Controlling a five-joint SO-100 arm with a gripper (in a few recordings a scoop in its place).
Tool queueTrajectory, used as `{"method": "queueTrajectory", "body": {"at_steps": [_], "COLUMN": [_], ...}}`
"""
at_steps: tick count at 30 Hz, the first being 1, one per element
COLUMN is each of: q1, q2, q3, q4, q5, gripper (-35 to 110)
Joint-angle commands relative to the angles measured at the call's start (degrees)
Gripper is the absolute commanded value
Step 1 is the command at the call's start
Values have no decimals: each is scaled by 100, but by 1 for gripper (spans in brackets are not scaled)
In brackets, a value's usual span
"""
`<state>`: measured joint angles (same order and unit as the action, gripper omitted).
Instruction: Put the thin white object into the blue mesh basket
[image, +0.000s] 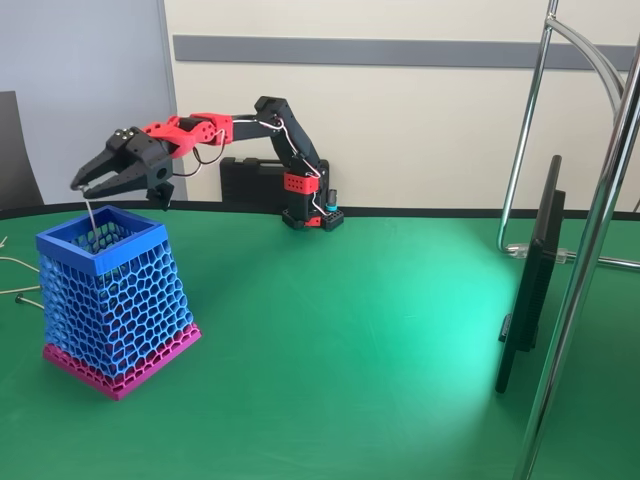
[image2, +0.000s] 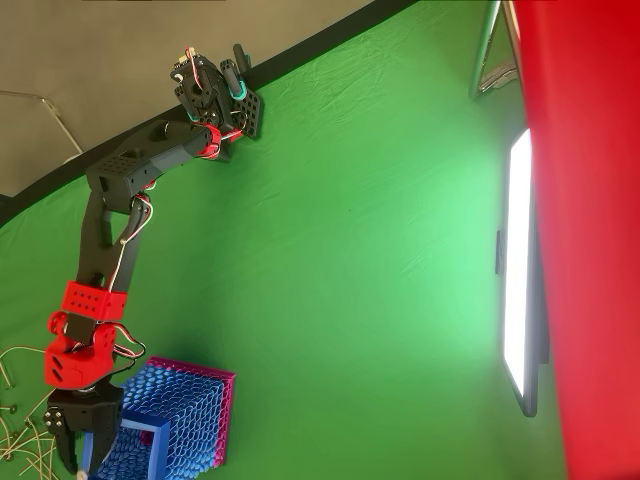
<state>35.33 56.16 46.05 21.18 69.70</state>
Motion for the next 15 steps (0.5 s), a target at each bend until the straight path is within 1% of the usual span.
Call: {"method": "queueTrajectory", "body": {"at_steps": [1, 8, 15], "q1": [114, 229, -149], "q2": [519, 958, 1951], "q3": [9, 141, 888], "q4": [-97, -18, -237], "q5": [70, -26, -703], "gripper": [21, 28, 30]}}
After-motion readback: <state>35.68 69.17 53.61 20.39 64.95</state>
